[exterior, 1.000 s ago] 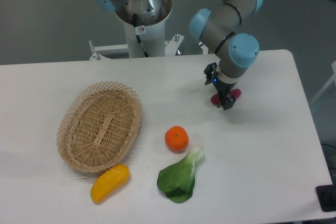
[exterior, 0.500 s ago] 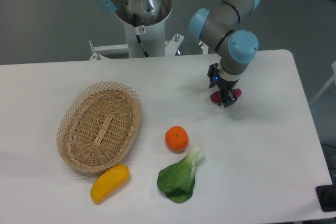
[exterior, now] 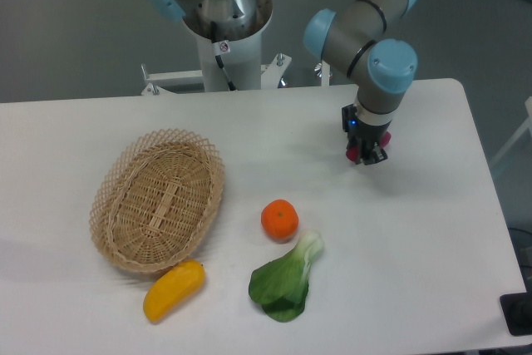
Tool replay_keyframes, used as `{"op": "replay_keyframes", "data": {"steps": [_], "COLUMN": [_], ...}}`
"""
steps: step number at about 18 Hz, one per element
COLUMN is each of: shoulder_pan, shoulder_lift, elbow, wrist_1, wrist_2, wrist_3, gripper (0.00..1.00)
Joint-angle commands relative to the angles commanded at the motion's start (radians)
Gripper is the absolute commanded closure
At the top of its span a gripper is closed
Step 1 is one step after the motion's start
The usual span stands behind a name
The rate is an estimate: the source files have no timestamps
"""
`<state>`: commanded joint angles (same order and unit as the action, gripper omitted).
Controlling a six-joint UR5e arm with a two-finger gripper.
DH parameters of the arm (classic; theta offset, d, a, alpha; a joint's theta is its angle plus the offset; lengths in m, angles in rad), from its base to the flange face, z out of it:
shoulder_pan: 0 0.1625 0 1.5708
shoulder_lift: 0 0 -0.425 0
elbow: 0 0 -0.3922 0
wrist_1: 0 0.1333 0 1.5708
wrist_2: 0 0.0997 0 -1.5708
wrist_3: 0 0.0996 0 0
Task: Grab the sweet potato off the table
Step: 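Lift the held sweet potato up and carry it away from the basket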
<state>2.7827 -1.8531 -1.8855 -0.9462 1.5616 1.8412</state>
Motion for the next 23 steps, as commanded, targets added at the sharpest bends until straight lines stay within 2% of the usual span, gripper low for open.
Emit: {"op": "replay_keyframes", "data": {"steps": [3, 6, 9, 13, 15, 23], "shoulder_pan": [-0.008, -0.026, -0.055, -0.069, -0.069, -0.071], "shoulder_lift": [-0.008, -0.026, -0.076, -0.141, -0.172, -0.250], "elbow": [0.077, 0.141, 0.236, 0.388, 0.443, 0.543], "wrist_1": [-0.068, -0.069, -0.077, -0.187, -0.212, -0.207], "wrist_2": [-0.005, -0.008, -0.008, -0.011, -0.012, -0.008], "wrist_3": [-0.063, -0.137, -0.230, -0.298, -0.313, -0.316], "gripper": [0.69, 0.69, 0.69, 0.69, 0.69, 0.68]}}
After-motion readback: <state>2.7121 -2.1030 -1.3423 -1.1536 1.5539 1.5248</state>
